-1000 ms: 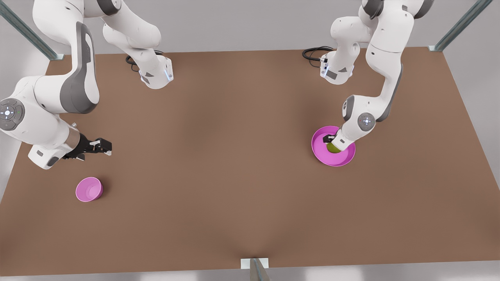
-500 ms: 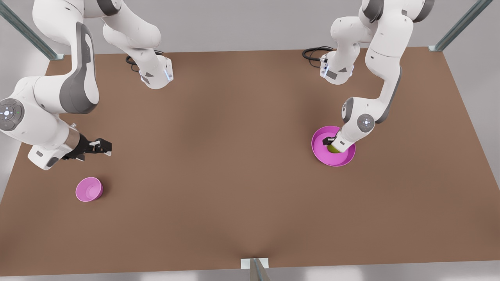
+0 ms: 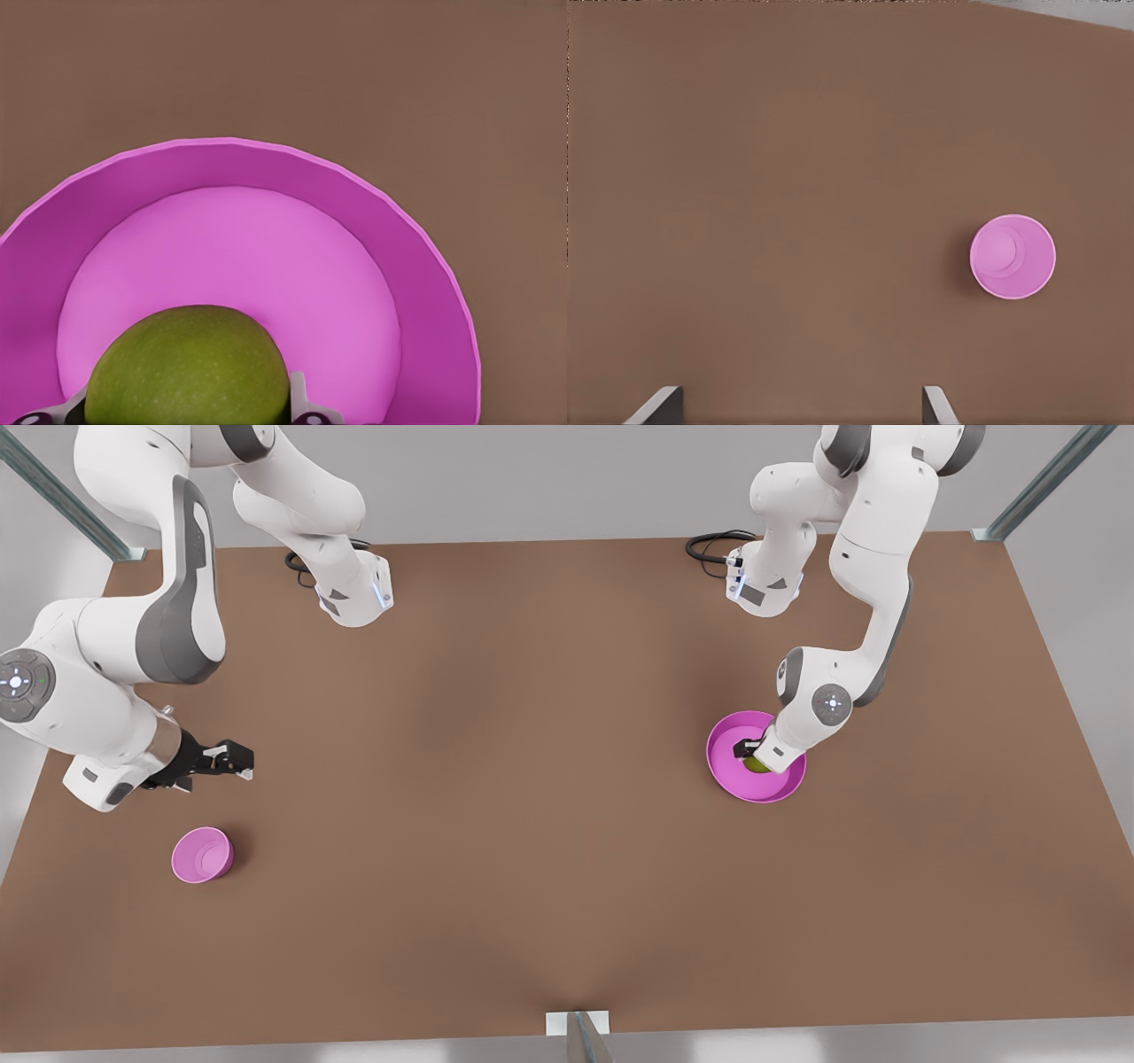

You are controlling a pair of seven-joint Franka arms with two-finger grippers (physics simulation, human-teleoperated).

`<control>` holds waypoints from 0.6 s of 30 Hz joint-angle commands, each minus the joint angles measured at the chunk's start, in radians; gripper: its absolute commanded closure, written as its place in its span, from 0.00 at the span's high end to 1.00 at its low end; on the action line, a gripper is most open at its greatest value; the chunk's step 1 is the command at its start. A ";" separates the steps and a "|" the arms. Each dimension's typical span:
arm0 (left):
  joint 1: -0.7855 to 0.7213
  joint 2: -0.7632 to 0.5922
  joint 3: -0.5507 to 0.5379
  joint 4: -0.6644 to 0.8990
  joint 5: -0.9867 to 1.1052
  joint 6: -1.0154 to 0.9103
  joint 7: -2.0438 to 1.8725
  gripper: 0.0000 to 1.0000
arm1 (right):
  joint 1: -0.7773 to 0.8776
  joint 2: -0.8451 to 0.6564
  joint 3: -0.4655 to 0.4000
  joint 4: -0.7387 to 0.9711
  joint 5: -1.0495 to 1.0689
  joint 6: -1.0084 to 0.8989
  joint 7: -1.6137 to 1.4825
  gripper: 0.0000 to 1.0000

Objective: Use the left arm to pick up the apple from the plate, transfer it to the gripper of the right arm, and then use the right arm to place it into the bowl

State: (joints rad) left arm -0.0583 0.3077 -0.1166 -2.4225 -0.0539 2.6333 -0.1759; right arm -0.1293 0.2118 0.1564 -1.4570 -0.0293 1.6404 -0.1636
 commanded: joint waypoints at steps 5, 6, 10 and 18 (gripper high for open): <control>0.003 0.024 0.000 0.000 0.002 0.034 -0.010 0.96 | -0.009 -0.005 -0.005 0.040 -0.006 -0.004 0.006 1.00; 0.002 0.024 0.000 0.000 0.002 0.036 -0.010 0.96 | -0.009 -0.003 -0.005 0.038 -0.006 -0.004 0.009 1.00; 0.003 0.016 0.000 0.010 0.000 0.036 -0.010 0.90 | -0.007 0.000 -0.003 0.038 -0.006 -0.002 0.010 1.00; -0.047 -0.042 -0.005 0.200 0.000 0.033 0.068 0.90 | -0.006 0.000 0.005 0.035 0.002 -0.004 0.013 1.00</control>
State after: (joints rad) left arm -0.0949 0.2675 -0.1212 -2.2553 -0.0512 2.6656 -0.1738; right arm -0.1370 0.2129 0.1586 -1.4218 -0.0322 1.6378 -0.1572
